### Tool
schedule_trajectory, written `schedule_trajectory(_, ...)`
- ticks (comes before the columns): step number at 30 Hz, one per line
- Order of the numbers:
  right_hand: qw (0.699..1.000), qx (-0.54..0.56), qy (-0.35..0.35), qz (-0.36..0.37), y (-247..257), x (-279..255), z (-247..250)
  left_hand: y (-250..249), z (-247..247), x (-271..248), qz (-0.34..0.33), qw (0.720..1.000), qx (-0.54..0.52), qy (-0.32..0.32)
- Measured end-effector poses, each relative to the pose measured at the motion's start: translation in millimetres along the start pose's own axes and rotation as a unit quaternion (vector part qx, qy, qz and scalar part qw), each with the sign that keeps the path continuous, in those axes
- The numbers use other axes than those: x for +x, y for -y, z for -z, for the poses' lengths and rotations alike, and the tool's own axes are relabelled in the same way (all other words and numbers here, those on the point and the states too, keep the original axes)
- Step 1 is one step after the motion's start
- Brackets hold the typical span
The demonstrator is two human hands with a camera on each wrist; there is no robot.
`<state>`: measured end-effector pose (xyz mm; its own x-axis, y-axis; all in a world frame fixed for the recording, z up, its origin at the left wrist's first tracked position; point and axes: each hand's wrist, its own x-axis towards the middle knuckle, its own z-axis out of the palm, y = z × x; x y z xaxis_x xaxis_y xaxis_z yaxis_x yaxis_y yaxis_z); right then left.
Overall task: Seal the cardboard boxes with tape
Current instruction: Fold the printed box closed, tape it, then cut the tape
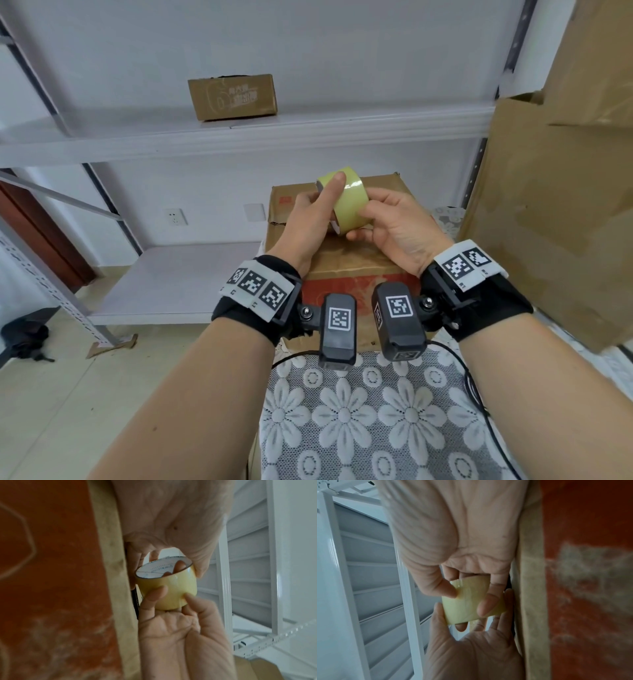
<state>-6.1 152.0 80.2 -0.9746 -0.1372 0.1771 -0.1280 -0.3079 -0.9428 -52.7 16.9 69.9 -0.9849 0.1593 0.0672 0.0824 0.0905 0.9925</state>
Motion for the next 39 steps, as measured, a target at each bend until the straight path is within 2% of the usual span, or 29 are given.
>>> schedule_trajectory(9,1.000,0.008,0.000,0.007,0,-1,0,-9,-2,-11,-0.005,1.000,-0.013,-0.003)
schedule_trajectory(16,1.000,0.020,-0.016,0.005,-1,-1,-2,-14,-1,-17,0.028,1.000,0.002,-0.005)
schedule_trajectory(19,1.000,0.019,-0.016,0.018,-4,-1,-2,-16,-1,-19,0.011,1.000,-0.013,0.000)
schedule_trajectory(25,0.996,-0.005,-0.079,0.049,-5,0,1,-15,-2,-19,0.000,1.000,0.007,0.021)
schedule_trajectory(29,0.992,0.000,-0.109,0.057,-6,1,3,-16,2,-21,-0.012,0.998,-0.026,0.051)
schedule_trajectory(35,0.974,0.025,-0.202,0.101,-7,4,5,-12,2,-17,-0.015,0.997,-0.060,0.045)
schedule_trajectory(39,0.973,0.052,-0.210,0.076,-5,5,7,-12,4,-21,-0.004,0.995,-0.062,0.072)
